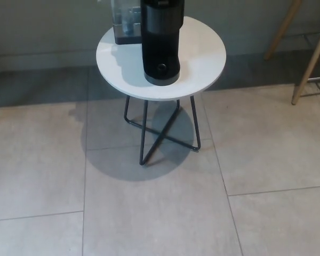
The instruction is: A coffee maker is kept on a small desk and the robot walks towards it and uses its right hand to push down the lid of the coffee maker to close it
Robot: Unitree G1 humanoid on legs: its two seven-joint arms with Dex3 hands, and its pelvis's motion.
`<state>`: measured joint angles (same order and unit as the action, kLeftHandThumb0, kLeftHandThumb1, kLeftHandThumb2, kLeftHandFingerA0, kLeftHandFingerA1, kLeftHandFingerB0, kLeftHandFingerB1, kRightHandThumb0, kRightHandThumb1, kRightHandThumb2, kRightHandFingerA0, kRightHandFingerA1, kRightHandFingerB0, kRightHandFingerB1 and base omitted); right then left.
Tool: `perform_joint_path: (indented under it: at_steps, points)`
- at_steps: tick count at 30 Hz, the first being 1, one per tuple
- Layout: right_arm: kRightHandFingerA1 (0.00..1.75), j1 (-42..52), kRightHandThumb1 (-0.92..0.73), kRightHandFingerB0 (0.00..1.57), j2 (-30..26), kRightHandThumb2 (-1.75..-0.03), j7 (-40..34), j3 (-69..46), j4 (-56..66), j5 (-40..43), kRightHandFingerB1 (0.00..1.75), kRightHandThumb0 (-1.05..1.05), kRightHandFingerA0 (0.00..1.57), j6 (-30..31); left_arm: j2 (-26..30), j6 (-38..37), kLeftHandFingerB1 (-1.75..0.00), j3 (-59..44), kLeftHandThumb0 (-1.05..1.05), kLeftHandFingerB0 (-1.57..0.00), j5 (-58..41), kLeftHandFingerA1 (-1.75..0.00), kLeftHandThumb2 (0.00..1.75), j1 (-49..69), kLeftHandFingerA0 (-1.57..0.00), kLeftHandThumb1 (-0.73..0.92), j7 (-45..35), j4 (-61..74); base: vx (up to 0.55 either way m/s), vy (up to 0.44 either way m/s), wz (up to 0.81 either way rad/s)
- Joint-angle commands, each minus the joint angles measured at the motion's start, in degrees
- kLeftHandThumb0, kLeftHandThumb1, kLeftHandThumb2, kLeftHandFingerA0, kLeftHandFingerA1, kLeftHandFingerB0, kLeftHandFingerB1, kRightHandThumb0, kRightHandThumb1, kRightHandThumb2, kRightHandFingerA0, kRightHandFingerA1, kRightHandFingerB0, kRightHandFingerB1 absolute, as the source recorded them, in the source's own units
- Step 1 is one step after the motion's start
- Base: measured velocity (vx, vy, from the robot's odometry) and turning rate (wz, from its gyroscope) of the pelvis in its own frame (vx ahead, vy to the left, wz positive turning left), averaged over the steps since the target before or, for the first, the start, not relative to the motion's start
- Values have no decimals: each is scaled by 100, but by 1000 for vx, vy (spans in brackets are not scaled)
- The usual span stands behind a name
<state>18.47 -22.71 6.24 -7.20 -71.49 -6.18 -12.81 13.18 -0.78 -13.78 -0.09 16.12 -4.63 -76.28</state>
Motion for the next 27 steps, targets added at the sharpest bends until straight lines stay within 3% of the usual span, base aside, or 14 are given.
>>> perform_joint_path:
  at_steps: [1, 5, 6, 9, 10, 11, 15, 16, 17, 18, 19, 21, 22, 27]
  points:
    - [23, -27, -38, 0, -116, -80, 147, -138, -42, 170, 30, -68, 4, -402, 116, -235, -55, 10, -35, -7, 22, -61, 89, -64, -15, 33, -90, -47, 0, 0, 0]
    - [17, -7, -40, 0, -116, -85, 337, -288, -54, 286, 31, -70, 1, -458, 95, -228, -55, 62, -36, -7, 65, -61, 89, -61, -15, 31, -44, -42, 0, 0, 0]
    - [20, -20, -42, 0, -115, -73, 363, -321, -65, 303, 27, -73, 0, -465, 95, -205, -55, 59, -35, -7, 45, -61, 91, -73, -16, 35, -67, -30, 0, 0, 0]
    - [16, -37, -40, 0, -126, -87, 394, -340, -88, 288, 31, -72, 0, -472, 100, -217, -55, 124, -36, -8, 88, -61, 89, -76, -17, 32, -14, -41, 0, 0, 0]
    - [22, -53, -53, 0, -128, -61, 389, -342, -105, 284, 23, -76, 0, -461, 100, -215, -55, 106, -36, -7, 60, -61, 90, -73, -16, 35, -27, -44, 0, 0, 0]
    - [15, -74, -41, 0, -122, -88, 376, -351, -143, 284, 28, -74, 0, -489, 97, -225, -54, 32, -43, -6, -29, -58, 79, -57, -8, 28, -89, -45, 0, 0, 0]
    - [15, -59, -40, 0, -112, -86, 407, -382, -146, 318, 29, -74, 0, -574, 86, -205, -54, -86, -43, -5, -101, -58, 80, -54, -9, 28, -143, -71, 0, 0, 0]
    - [13, -71, -40, 0, -115, -82, 370, -346, -155, 273, 29, -71, 0, -545, 82, -200, -50, -111, -48, -9, -113, -59, 54, -58, -8, 45, -151, -68, 0, 0, 0]
    - [13, -93, -40, 0, -121, -82, 334, -305, -174, 225, 29, -71, 0, -500, 79, -194, -50, -137, -48, -9, -130, -59, 54, -59, -8, 45, -166, -64, 0, 0, 0]
    - [23, -95, -52, 0, -121, -57, 284, -260, -141, 184, 25, -50, 0, -421, 79, -229, -54, -56, -47, -7, -34, -59, 79, -55, -10, 29, -102, -57, 0, 0, 0]
    - [24, -103, -44, 0, -117, -72, 202, -197, -136, 121, 25, -43, 3, -405, 77, -222, -55, -40, -59, -10, -18, -64, 70, -63, -15, 38, -89, -47, 0, 0, 0]
    - [24, -108, -43, 0, -100, -71, 186, -190, -158, 140, 26, -41, 3, -443, 72, -125, -54, -72, -41, -3, -67, -60, 86, -103, -12, 28, -93, -43, 0, 0, 0]
    - [21, -99, -43, 0, -103, -74, 173, -168, -135, 139, 26, -52, 2, -429, 68, -80, -54, -170, -61, -6, -179, -61, 68, -113, -6, 41, -203, -36, 0, 0, 0]
    - [15, -66, -41, 0, -112, -84, 223, -167, -101, 190, 30, -71, 2, -463, 59, 6, -54, -282, -61, -7, -257, -59, 67, -118, -2, 43, -222, -20, 0, 0, 0]
